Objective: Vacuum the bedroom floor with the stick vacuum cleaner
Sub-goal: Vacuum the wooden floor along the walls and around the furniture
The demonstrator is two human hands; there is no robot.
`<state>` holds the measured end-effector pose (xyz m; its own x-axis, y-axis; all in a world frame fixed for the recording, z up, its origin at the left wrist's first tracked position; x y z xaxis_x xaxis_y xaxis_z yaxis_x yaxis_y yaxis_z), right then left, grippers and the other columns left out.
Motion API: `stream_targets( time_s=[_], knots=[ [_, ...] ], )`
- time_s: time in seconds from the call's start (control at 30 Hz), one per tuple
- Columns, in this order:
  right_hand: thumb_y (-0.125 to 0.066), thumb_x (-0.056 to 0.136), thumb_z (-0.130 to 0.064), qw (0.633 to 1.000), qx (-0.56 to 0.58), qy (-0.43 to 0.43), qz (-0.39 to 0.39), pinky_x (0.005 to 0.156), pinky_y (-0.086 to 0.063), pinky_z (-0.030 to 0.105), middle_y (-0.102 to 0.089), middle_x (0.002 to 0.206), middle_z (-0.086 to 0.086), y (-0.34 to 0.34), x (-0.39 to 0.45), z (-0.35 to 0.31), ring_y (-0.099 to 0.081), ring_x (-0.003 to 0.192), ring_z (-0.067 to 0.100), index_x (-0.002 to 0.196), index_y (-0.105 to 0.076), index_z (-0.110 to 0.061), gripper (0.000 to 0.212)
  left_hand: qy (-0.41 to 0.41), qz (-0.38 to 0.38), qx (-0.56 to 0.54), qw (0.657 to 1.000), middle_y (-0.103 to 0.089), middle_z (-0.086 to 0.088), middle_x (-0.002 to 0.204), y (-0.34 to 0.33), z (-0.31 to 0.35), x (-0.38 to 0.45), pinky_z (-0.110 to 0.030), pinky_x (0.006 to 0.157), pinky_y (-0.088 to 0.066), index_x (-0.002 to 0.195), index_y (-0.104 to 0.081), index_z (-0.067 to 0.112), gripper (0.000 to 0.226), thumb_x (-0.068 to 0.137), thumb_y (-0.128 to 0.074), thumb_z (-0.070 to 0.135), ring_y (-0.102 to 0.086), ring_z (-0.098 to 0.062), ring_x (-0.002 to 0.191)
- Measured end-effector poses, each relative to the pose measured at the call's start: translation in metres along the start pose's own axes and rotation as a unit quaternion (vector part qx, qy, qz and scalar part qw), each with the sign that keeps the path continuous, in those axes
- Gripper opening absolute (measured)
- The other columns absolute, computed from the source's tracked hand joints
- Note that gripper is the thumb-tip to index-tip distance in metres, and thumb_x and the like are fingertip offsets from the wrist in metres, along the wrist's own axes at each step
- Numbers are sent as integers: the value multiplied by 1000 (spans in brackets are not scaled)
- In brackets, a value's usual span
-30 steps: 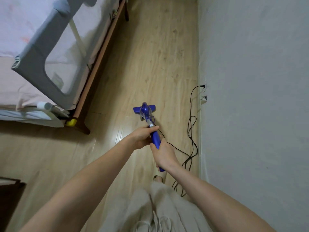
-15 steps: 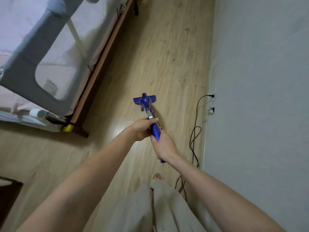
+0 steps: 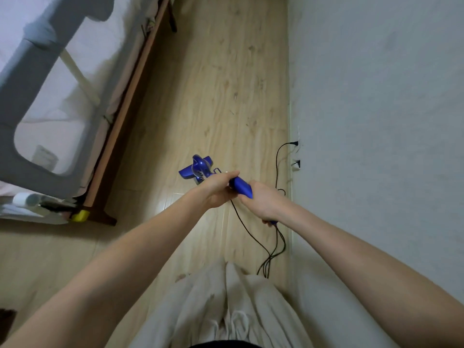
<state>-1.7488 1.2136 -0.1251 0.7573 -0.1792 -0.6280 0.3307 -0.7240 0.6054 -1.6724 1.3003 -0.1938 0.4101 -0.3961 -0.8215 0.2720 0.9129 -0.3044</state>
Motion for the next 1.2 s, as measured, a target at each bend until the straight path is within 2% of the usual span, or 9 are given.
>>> stream_targets(
  time_s=[0.13,0.27,0.37,0.53,0.7,0.77,0.83,0.93,1.2],
  knots=[
    [-44,97,-33,1000,21,4,15,31,-36,21,-53,80,8,-17,21,-4,-53,41,23,103,-38,-21,15,-5,17,14,1000,-56,-11,85,13,10,19,-29,70,-52,91,-49,6,9,97,-53,12,-58,-19,77],
    [-44,97,-36,999,25,-11,24,36,-37,25,-52,82,7,-33,48,-15,-54,49,27,117,-44,-12,31,10,25,19,999,-56,-14,90,37,23,37,-34,85,-48,99,-48,2,10,97,-52,11,-58,-22,80],
    [-43,98,-37,999,39,-16,23,33,-37,24,-49,78,4,-36,69,-32,-50,47,24,123,-42,-14,33,14,12,29,999,-57,-15,91,54,44,48,-34,86,-48,103,-49,0,13,97,-52,11,-59,-23,82],
    [-43,98,-36,998,48,-25,32,36,-39,28,-51,78,3,-27,116,-73,-47,47,20,127,-42,-16,35,27,-31,27,999,-58,-16,90,83,96,73,-31,79,-53,93,-50,3,11,97,-54,13,-60,-23,83],
    [-45,98,-35,996,67,-30,44,39,-37,29,-51,87,7,-19,176,-139,-43,49,18,131,-41,-14,39,13,-21,33,999,-58,-14,89,130,165,98,-27,63,-56,98,-49,4,14,96,-55,16,-61,-21,79],
    [-44,99,-34,996,68,-32,51,47,-38,28,-51,92,8,-20,198,-168,-45,54,24,134,-39,-13,42,8,-10,54,998,-58,-13,85,150,193,107,-27,61,-56,96,-49,4,13,97,-55,16,-61,-20,76],
    [-44,100,-36,995,66,-42,58,60,-41,33,-55,100,14,-22,218,-191,-48,68,29,134,-39,-11,43,1,7,69,998,-59,-14,82,168,218,115,-30,70,-56,93,-52,3,14,96,-56,15,-61,-22,75],
    [-43,99,-38,994,66,-56,67,62,-47,40,-54,95,13,-17,242,-214,-51,73,32,131,-41,-11,41,-16,12,78,997,-60,-16,82,184,248,128,-36,85,-54,91,-54,0,17,93,-61,16,-61,-24,77],
    [-42,98,-43,991,30,-86,94,70,-55,47,-54,90,8,15,243,-219,-61,82,36,118,-46,-14,36,-14,-45,75,996,-59,-13,78,163,273,129,-32,78,-52,83,-52,6,13,94,-59,12,-59,-22,76]
  ],
)
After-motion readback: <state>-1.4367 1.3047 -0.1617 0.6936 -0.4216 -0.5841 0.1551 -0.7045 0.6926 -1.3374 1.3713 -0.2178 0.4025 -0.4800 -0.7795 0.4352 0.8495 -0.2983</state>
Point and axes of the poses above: each hand's wrist, its own x-axis towards the middle knuckle, its own y-axis out of the back of the hand, z = x × y, the point moved 5 cm from there along x, towards the middle knuckle
